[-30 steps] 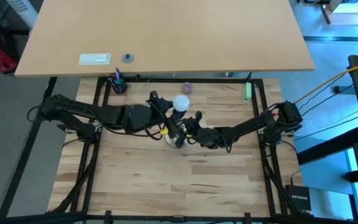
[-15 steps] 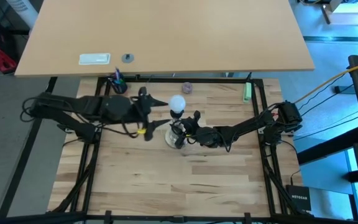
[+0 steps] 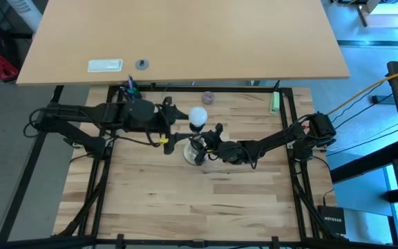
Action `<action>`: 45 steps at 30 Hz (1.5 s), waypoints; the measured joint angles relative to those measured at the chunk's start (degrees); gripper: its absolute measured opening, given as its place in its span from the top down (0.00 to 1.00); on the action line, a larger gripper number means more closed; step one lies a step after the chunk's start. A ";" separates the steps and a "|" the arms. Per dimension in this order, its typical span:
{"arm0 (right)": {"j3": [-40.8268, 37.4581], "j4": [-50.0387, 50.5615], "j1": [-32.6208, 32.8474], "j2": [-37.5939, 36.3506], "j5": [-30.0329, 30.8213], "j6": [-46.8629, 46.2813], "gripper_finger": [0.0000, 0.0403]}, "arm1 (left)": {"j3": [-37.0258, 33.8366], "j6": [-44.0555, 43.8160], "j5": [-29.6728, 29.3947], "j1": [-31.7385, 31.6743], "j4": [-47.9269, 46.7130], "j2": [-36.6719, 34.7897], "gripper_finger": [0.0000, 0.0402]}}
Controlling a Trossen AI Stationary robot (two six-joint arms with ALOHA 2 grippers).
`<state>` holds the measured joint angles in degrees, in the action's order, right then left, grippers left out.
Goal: Screw lightbulb
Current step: Remove the lightbulb from the silver lamp
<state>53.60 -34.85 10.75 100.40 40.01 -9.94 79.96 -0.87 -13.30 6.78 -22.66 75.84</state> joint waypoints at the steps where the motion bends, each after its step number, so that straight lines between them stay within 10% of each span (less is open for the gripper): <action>1: -0.02 0.02 0.08 0.00 -0.04 0.22 0.66 | 0.00 -0.33 -0.06 1.09 0.19 -0.09 0.34; 12: 0.00 -0.19 -0.05 0.00 -0.63 0.70 0.66 | 0.04 0.27 0.40 6.25 0.99 -0.66 0.34; 19: 0.00 -0.20 -0.02 0.00 -0.59 0.78 0.66 | 0.07 0.37 -19.20 3.90 0.39 -3.61 0.34; 28: -0.08 -0.52 0.05 -0.04 -0.04 1.23 0.66 | 0.07 -0.33 -7.56 3.03 5.07 -1.76 0.34; 45: 0.03 -0.61 -0.44 0.00 -1.53 0.97 0.66 | 0.04 -3.60 -7.38 9.52 4.62 -1.99 0.34</action>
<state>53.63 -35.46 10.31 100.40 38.48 -8.97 80.01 -4.46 -20.68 16.30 -18.03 73.85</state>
